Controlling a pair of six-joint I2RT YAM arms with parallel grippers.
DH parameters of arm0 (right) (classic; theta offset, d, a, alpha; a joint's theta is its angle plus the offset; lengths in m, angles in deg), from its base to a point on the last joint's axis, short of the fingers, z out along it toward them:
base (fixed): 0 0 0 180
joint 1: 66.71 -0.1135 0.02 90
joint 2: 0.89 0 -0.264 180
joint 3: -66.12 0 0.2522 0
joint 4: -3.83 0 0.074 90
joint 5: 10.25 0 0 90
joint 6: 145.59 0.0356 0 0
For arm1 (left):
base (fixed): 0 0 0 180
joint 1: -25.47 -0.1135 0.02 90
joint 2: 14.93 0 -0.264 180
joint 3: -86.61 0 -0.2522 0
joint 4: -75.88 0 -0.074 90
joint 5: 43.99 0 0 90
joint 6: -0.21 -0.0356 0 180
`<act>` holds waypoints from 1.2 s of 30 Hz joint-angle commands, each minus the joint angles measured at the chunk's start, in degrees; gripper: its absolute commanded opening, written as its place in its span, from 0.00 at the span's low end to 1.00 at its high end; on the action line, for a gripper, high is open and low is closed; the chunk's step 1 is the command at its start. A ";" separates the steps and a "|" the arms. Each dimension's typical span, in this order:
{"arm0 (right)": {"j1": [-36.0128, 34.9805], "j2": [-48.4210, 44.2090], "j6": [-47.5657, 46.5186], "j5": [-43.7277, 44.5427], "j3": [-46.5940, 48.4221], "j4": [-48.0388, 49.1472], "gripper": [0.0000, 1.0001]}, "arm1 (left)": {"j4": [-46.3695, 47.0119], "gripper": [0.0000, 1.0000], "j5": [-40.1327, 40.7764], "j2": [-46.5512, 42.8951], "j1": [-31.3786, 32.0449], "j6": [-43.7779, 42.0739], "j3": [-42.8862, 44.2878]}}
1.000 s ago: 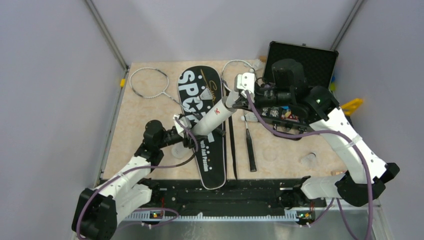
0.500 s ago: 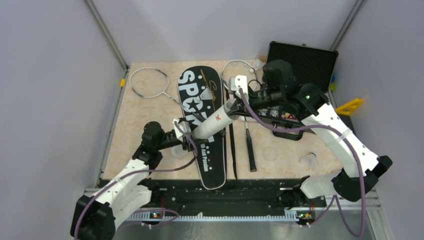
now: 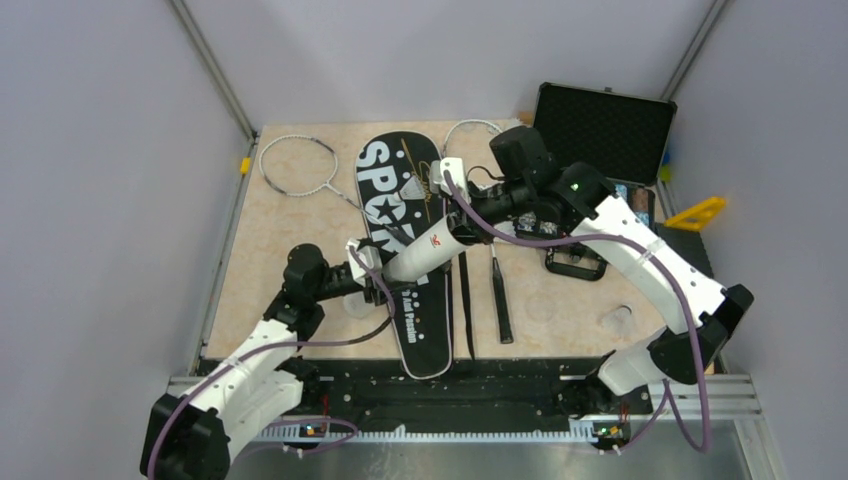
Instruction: Pack up the badminton gear
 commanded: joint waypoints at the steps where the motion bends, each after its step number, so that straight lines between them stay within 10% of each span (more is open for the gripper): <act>1: -1.29 2.60 -0.58 -0.42 3.27 -1.31 0.02 | 3.33 0.25 -2.28 -2.06 0.85 -1.47 0.67; 9: -1.30 -1.45 -0.77 8.30 4.88 -2.87 0.35 | 2.69 0.25 -1.43 -1.12 0.94 -2.16 1.21; 23: -1.30 -18.42 2.61 21.02 -1.88 7.29 0.63 | 2.59 0.25 1.07 0.04 1.07 -1.83 2.00; 28: -1.30 -24.33 14.16 37.90 -12.06 22.51 0.97 | 5.21 0.25 7.03 0.07 1.15 1.52 1.87; 36: -0.77 -27.13 36.78 72.74 -31.82 40.32 0.99 | 9.05 0.25 24.67 0.29 1.20 7.80 1.94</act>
